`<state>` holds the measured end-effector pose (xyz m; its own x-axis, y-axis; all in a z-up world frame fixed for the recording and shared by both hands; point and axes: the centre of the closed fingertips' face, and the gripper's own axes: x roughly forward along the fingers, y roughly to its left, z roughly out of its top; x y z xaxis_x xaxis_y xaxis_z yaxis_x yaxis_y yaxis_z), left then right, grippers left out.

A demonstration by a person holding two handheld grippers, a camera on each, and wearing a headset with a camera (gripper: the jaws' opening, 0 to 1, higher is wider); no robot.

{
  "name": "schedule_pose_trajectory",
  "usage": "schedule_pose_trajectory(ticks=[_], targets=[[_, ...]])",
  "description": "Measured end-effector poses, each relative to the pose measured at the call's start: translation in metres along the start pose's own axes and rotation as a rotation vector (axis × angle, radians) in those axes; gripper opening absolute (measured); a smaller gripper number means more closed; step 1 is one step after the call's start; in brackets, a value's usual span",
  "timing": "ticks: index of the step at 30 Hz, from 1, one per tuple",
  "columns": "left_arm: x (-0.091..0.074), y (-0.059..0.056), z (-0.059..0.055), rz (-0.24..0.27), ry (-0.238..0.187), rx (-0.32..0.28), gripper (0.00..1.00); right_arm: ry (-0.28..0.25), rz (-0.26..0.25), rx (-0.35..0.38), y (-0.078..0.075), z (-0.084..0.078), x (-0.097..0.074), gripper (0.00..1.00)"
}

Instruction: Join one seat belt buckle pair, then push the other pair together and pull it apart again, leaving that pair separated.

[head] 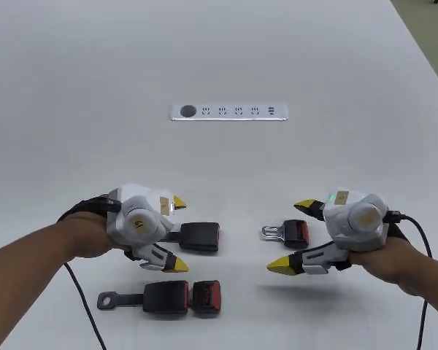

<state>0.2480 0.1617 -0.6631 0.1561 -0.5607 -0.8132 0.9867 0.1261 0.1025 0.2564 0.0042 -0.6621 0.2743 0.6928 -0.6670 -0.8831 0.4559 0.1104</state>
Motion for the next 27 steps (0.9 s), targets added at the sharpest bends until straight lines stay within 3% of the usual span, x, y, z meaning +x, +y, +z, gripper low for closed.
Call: schedule_pose_trajectory(ticks=[14, 15, 17, 18, 20, 21, 27], targets=[[0.031, 0.0, -0.01, -0.073, 0.043, 0.043, 0.59, 0.083, 0.066, -0.031, -0.012, -0.025, 0.009, 0.74], [0.031, -0.003, -0.006, -0.097, 0.018, 0.052, 0.58, 0.089, 0.069, -0.035, -0.011, -0.025, 0.008, 0.73], [0.03, 0.0, -0.006, -0.085, 0.022, 0.038, 0.58, 0.108, 0.071, -0.041, -0.012, -0.03, 0.009, 0.71], [0.031, 0.001, -0.006, -0.092, 0.021, 0.027, 0.58, 0.089, 0.074, -0.061, -0.012, -0.026, 0.008, 0.7], [0.032, -0.005, -0.006, -0.12, 0.015, 0.014, 0.52, 0.089, 0.075, -0.067, -0.013, -0.024, 0.005, 0.66], [0.032, -0.001, -0.004, -0.099, 0.005, 0.031, 0.52, 0.092, 0.07, -0.078, -0.015, -0.023, 0.005, 0.65], [0.03, 0.0, -0.005, -0.098, -0.008, 0.009, 0.5, 0.09, 0.073, -0.095, -0.015, -0.023, 0.004, 0.55]])
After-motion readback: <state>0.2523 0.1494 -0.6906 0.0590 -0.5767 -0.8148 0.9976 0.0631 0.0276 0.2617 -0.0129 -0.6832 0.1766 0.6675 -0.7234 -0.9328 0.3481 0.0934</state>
